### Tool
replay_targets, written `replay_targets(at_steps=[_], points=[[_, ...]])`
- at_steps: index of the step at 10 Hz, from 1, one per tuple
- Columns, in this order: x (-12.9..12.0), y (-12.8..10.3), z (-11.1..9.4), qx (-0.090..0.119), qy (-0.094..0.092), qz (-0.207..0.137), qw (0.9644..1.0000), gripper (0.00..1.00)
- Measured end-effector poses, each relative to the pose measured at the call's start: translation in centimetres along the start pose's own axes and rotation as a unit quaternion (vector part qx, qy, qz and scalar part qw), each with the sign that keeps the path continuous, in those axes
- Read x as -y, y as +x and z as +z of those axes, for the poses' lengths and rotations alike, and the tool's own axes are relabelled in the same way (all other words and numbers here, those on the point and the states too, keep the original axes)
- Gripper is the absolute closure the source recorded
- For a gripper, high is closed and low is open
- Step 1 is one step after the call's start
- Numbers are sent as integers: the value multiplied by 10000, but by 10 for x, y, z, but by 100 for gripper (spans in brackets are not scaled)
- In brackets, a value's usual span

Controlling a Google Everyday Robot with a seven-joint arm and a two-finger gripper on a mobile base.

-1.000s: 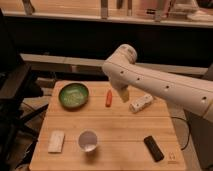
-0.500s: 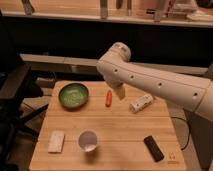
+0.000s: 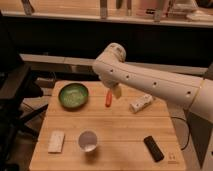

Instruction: Pick up the ceramic bowl

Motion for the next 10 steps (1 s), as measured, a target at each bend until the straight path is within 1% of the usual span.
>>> replay_targets(at_steps=[3,5,10], points=[[14,-11,7,46,131,-238,9996,20],[19,-14,10,88,184,-326,9993,20],[33,-27,20,291,369,-548,9974,20]])
